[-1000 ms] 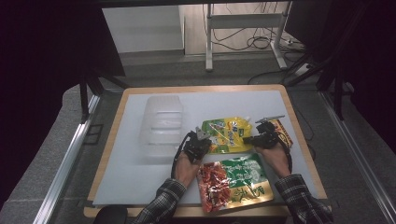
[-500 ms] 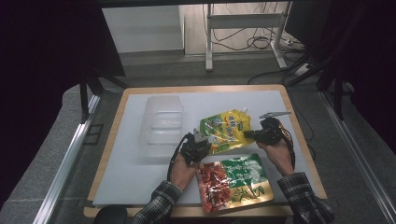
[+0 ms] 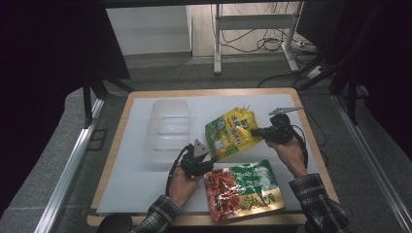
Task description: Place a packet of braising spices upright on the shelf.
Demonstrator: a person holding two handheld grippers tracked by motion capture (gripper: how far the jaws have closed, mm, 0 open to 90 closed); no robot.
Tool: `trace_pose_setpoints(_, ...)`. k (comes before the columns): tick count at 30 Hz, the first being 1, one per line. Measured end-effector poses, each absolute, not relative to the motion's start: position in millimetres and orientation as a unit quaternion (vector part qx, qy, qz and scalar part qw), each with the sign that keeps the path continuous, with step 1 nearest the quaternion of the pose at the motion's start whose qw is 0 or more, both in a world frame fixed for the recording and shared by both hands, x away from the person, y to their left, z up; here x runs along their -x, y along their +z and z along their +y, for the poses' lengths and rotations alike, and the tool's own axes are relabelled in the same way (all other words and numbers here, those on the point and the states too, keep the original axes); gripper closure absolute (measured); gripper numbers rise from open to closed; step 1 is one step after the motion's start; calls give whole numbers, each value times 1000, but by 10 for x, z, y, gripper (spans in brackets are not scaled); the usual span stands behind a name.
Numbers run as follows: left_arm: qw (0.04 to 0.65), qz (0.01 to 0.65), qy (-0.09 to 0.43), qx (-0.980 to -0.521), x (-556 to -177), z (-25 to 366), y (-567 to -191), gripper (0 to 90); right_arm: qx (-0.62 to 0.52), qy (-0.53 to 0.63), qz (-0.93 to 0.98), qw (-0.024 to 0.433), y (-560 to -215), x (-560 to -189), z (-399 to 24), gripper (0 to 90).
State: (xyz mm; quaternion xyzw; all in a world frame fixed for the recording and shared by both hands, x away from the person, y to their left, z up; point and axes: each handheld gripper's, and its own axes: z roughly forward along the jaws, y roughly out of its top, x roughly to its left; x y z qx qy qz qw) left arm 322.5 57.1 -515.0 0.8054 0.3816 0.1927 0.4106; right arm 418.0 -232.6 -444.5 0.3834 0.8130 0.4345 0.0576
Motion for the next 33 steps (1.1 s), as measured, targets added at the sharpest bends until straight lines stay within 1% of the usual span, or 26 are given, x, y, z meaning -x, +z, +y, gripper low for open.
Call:
trace_pose_setpoints(1, 413, 382, 190, -805, -3211, 593, -5153, 567, -383, 434, 813, 58, -4445, -4180, -2326, 884)
trace_pose_setpoints(5, 418, 381, 189, -802, -3148, 661, -5142, 478, -370, 433, 820, 60, -4328, -4178, -2270, 884)
trace_pose_setpoints(6, 420, 380, 191, -802, -3128, 674, -5138, 478, -370, 433, 820, 60, -4328, -4178, -2270, 884)
trace_pose_setpoints(7, 422, 380, 190, -801, -3106, 688, -5135, 446, -366, 430, 823, 62, -4282, -4185, -2256, 883)
trace_pose_setpoints(8, 423, 378, 189, -801, -3084, 706, -5132, 446, -366, 430, 823, 62, -4282, -4185, -2256, 883)
trace_pose_setpoints(13, 434, 380, 183, -796, -2992, 769, -5118, 384, -358, 430, 826, 69, -4161, -4198, -2206, 884)
trace_pose_setpoints(16, 431, 378, 180, -799, -2946, 800, -5113, 319, -350, 430, 829, 75, -4077, -4203, -2170, 884)
trace_pose_setpoints(17, 432, 377, 178, -800, -2927, 804, -5111, 285, -345, 430, 831, 79, -4023, -4203, -2143, 884)
trace_pose_setpoints(18, 433, 376, 177, -800, -2908, 809, -5108, 285, -345, 430, 831, 79, -4023, -4203, -2143, 884)
trace_pose_setpoints(19, 434, 373, 177, -801, -2874, 818, -5102, 251, -340, 428, 833, 84, -3970, -4203, -2114, 885)
trace_pose_setpoints(21, 436, 371, 173, -802, -2846, 829, -5099, 241, -337, 428, 834, 86, -3952, -4204, -2103, 885)
trace_pose_setpoints(23, 438, 367, 169, -803, -2802, 859, -5092, 197, -327, 422, 840, 97, -3873, -4200, -2055, 886)
trace_pose_setpoints(30, 442, 364, 172, -802, -2717, 954, -5065, 136, -309, 415, 849, 111, -3755, -4195, -1979, 886)
trace_pose_setpoints(33, 441, 367, 166, -802, -2675, 1010, -5065, 102, -297, 406, 855, 127, -3681, -4189, -1923, 886)
